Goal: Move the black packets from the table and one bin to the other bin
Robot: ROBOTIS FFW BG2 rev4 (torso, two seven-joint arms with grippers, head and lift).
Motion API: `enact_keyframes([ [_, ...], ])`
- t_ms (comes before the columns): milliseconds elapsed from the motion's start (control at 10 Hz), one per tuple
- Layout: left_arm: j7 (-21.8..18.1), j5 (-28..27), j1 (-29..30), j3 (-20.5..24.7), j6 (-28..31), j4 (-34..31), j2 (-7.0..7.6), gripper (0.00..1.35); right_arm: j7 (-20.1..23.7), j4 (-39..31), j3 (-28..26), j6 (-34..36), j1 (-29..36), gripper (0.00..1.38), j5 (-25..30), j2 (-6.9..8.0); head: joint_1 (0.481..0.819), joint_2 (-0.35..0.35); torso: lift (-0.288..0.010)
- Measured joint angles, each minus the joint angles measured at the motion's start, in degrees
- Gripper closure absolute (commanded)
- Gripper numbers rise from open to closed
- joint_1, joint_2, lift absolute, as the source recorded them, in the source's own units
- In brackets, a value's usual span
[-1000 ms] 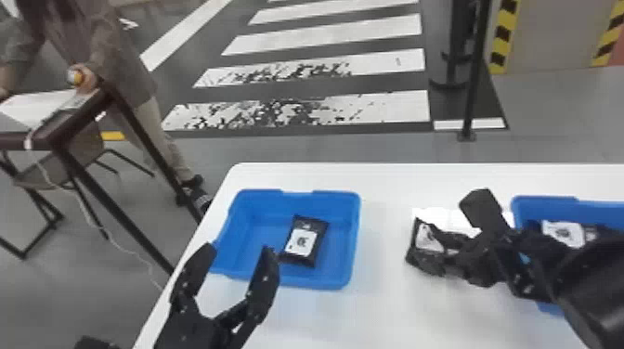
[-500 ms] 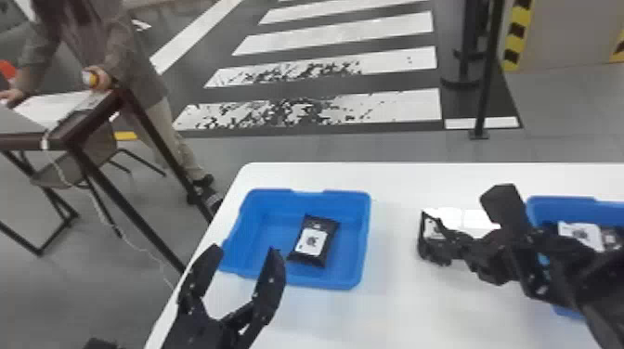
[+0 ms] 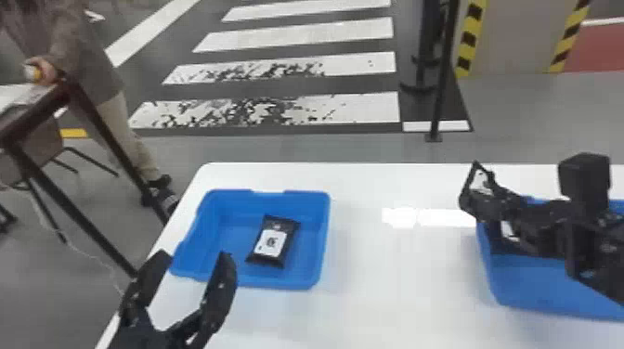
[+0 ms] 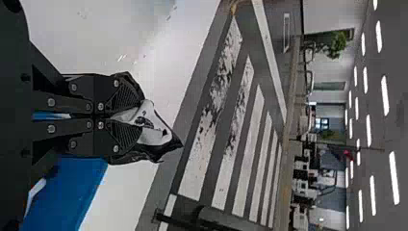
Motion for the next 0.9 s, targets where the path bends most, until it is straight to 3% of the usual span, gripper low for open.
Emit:
enact_keyframes([
  [300, 0.0, 0.52, 0.29, -0.26, -0.2, 0.0, 0.0, 0.18, 0.74, -8.13, -10.18, 3.94, 9.25, 1.25, 1.45, 0.53, 0.695, 0.022, -0.11],
  [400, 0.0, 0.87, 0.24, -0.61, -0.03, 0.0, 0.0, 0.18, 1.06, -9.03, -12.07, 4.17, 10.87, 0.91, 1.64, 0.72, 0.695, -0.004, -0.11],
  [500, 0.0, 1.07, 0.04, -1.05, 0.45, 0.0, 0.0, 0.18, 1.79, -9.61, -13.57, 4.1, 12.08, 0.38, 2.15, 0.9, 0.695, -0.024, -0.11],
  [600, -0.04, 0.89, -0.59, -1.42, 1.69, 0.0, 0.0, 0.18, 4.09, -9.66, -15.22, 2.85, 12.92, 0.04, 3.07, 0.98, 0.695, -0.035, -0.11],
  [800, -1.87, -1.43, -4.14, -1.04, 7.89, 0.27, 0.0, 0.17, 6.09, -12.43, -19.21, -2.0, 17.71, 0.16, 3.47, 1.74, 0.695, -0.082, -0.11],
  [900, -2.65, -2.68, -5.75, -0.52, 10.44, 0.5, 0.0, 0.17, 6.02, -15.45, -21.52, -4.65, 21.06, 0.19, 3.9, 2.98, 0.695, -0.099, -0.11],
])
